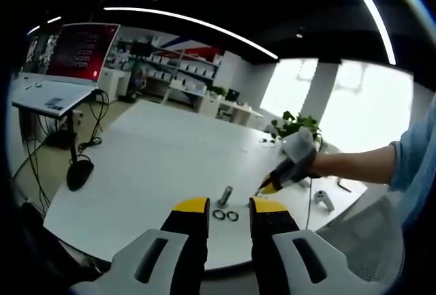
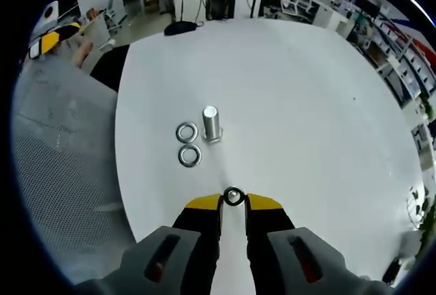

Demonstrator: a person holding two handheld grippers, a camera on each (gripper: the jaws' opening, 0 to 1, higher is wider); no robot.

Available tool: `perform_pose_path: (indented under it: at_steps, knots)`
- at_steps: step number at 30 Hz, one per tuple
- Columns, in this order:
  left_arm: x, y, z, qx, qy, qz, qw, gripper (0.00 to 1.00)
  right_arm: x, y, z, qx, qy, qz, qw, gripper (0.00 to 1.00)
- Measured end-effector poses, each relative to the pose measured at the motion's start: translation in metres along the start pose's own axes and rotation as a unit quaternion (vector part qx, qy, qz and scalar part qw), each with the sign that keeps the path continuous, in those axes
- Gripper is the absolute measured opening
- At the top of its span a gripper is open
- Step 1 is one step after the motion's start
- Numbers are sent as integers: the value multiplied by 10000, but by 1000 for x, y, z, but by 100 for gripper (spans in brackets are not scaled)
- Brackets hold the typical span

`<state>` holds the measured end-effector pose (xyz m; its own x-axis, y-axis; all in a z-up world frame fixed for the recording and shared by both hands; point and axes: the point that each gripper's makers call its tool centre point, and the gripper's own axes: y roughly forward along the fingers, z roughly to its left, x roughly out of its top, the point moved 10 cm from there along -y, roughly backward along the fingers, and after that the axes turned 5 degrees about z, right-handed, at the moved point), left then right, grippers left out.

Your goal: Place the washer onto the threaded stud by aligning its center hole with the stud, sliding it down to the base, and recovering from edge contact or off-axis alignment until the washer reaches the visible bottom stop.

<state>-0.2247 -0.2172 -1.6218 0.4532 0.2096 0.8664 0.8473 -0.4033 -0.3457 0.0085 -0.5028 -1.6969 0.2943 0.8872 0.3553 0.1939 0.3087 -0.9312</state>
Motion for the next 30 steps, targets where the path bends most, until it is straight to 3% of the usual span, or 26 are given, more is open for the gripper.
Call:
perform_pose_path:
  at_steps: [22, 30]
  knots:
    - [0, 0, 0, 5, 3, 33, 10000, 21, -1, 17, 1, 55, -82, 229, 9997, 14]
    - [-1, 0, 0, 18, 5, 59, 10000, 21, -7, 37, 1, 96, -47, 352, 9993, 14]
